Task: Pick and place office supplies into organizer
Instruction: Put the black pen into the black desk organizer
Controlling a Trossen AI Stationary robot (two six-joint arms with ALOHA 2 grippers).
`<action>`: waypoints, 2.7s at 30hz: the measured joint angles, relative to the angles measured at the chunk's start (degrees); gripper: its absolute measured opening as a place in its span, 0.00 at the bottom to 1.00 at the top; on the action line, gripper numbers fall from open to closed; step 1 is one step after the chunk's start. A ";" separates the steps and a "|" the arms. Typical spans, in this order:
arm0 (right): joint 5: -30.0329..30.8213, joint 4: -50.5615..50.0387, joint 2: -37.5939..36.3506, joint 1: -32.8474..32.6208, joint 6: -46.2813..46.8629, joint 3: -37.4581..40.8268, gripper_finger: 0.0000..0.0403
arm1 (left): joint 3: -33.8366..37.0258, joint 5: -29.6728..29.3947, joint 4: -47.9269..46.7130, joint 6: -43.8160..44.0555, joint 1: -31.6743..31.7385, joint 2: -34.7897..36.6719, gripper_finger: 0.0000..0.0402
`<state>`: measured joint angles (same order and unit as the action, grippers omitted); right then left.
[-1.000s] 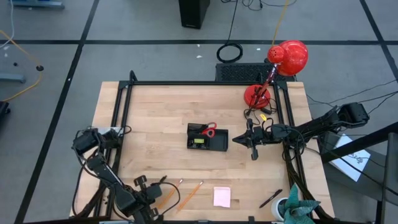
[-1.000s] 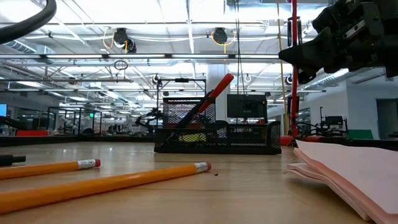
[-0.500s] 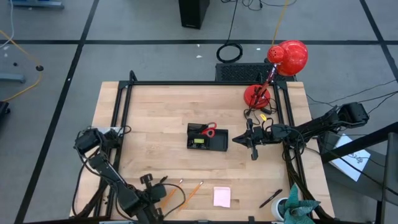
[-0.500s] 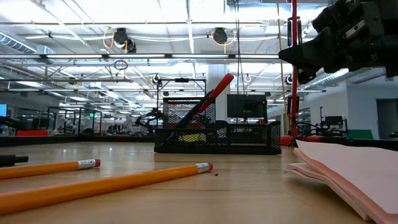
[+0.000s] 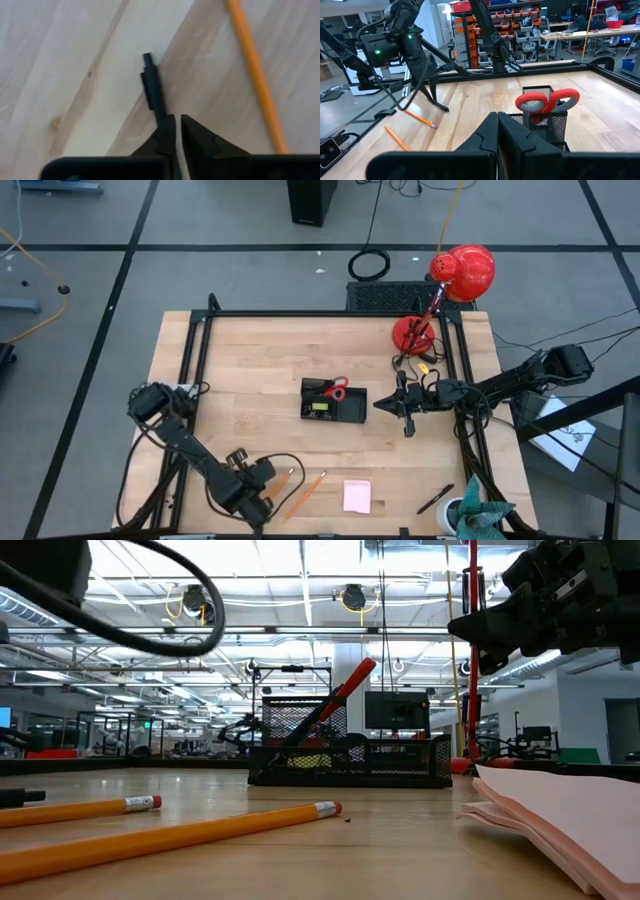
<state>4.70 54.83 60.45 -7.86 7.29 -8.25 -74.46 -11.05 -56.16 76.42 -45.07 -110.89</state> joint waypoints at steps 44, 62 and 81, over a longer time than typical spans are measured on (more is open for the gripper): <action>-0.01 0.13 0.01 0.00 -0.04 -0.02 0.01 | 11.83 -8.64 13.65 -5.20 -0.20 0.68 0.06; -0.01 0.15 0.02 0.00 -0.04 -0.02 0.01 | 12.20 -47.24 4.51 -14.20 7.52 11.65 0.06; -0.01 0.17 0.00 0.00 -0.90 -0.02 0.01 | 31.65 -27.82 66.91 -81.91 26.09 40.87 0.06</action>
<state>4.69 55.00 60.45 -7.86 6.39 -8.27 -42.81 -38.88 10.75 -5.48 -18.98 -70.01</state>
